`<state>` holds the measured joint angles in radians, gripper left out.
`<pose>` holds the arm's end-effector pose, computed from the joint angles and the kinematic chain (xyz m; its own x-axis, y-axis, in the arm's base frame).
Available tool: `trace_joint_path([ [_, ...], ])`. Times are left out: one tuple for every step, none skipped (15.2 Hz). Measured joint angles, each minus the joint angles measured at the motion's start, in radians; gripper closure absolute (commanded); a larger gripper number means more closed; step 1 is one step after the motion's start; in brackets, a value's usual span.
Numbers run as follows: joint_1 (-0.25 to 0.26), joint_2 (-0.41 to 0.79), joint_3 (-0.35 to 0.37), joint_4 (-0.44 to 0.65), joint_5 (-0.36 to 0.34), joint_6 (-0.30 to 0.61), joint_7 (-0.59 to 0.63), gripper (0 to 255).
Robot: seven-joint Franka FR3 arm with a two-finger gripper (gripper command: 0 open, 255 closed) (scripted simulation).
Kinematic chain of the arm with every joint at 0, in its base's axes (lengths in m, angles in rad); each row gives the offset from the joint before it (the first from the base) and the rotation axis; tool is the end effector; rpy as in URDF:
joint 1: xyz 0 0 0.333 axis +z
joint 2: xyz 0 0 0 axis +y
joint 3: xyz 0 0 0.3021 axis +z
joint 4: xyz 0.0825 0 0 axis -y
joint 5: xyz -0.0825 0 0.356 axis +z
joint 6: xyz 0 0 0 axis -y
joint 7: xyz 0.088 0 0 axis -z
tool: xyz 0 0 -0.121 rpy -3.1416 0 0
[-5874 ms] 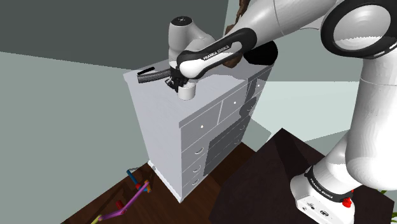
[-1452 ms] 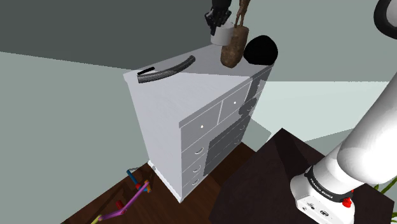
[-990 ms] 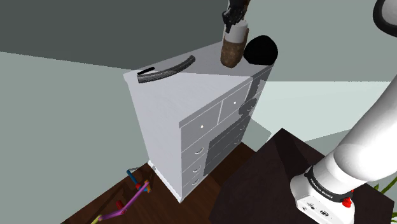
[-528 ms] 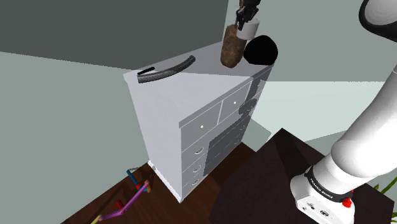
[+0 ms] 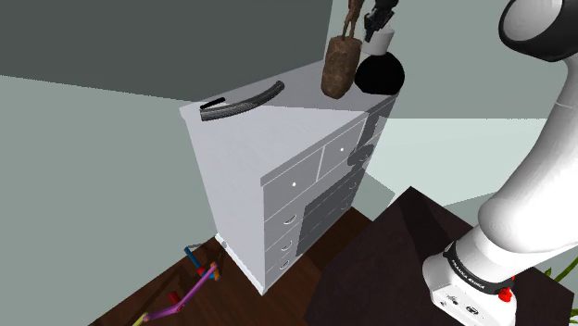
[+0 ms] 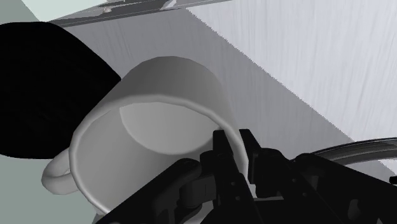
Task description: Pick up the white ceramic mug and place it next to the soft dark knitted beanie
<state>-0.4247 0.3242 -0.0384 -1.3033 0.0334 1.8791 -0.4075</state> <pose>0.5845 -0.2840 0.5601 0.9704 -0.0469 0.2371 -0.0675 -0.9946 0.0793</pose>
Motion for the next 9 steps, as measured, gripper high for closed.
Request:
trace_joint_path([
  [-0.003, 0.000, -0.001, -0.010, 0.001, 0.010, -0.004, 255],
  [-0.004, -0.001, -0.001, -0.024, 0.002, 0.023, -0.008, 255],
  [-0.005, 0.000, -0.002, -0.035, 0.003, 0.035, -0.009, 255],
  [-0.005, 0.001, -0.002, -0.046, 0.003, 0.047, -0.009, 255],
  [-0.005, -0.001, -0.002, -0.063, 0.003, 0.061, -0.010, 255],
  [-0.004, -0.003, -0.001, -0.078, 0.003, 0.075, -0.010, 255],
  [-0.004, -0.008, -0.001, -0.100, 0.003, 0.092, -0.011, 255],
  [-0.005, -0.010, -0.002, -0.116, 0.004, 0.105, -0.012, 255],
  [-0.003, -0.012, -0.001, -0.133, 0.003, 0.121, -0.010, 255],
])
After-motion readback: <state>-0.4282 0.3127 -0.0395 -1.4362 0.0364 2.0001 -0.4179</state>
